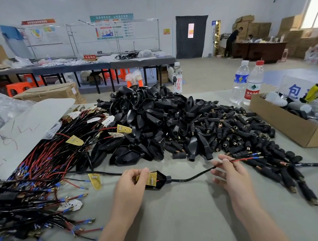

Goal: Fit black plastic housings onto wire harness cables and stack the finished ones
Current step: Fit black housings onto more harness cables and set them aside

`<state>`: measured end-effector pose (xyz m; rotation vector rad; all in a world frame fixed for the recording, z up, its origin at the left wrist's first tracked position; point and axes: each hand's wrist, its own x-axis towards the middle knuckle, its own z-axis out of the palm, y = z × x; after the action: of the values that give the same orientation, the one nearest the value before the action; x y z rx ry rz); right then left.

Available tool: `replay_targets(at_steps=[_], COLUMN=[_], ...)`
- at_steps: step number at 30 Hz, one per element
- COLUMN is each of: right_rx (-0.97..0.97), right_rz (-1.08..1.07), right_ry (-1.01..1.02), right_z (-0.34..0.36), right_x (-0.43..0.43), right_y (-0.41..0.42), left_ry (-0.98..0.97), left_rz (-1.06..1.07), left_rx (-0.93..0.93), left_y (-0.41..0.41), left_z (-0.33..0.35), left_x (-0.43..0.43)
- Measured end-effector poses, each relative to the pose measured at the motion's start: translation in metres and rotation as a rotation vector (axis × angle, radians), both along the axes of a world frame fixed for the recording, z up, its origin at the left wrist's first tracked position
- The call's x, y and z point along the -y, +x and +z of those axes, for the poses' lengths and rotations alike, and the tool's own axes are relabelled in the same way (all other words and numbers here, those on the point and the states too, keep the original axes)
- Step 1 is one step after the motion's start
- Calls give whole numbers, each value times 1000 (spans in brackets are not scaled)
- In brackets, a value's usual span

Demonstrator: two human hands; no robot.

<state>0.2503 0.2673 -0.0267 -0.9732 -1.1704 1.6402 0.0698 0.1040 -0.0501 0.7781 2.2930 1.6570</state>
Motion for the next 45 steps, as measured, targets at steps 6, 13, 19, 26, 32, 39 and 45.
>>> replay_targets(at_steps=[6, 13, 19, 26, 32, 39, 45], right_rx=[-20, 5, -3, -53, -42, -87, -128], right_rz=[-34, -163, -223, -301, -170, 25, 359], right_ry=[-44, 12, -9, -36, 4, 0, 25], right_z=[-4, -7, -9, -12, -12, -10, -1], right_x=[-6, -13, -17, -22, -19, -3, 16], right_y=[-1, 2, 6, 10, 7, -4, -13], left_ry=[-78, -126, -152, -161, -188, -286, -86], left_rz=[6, -58, -71, -78, 79, 495, -116], left_rx=[-214, -276, -315, -288, -320, -751, -718], left_y=[1, 1, 3, 0, -14, -14, 50], left_z=[-3, -2, -2, -2, 4, 18, 13], left_x=[2, 2, 4, 6, 18, 23, -12])
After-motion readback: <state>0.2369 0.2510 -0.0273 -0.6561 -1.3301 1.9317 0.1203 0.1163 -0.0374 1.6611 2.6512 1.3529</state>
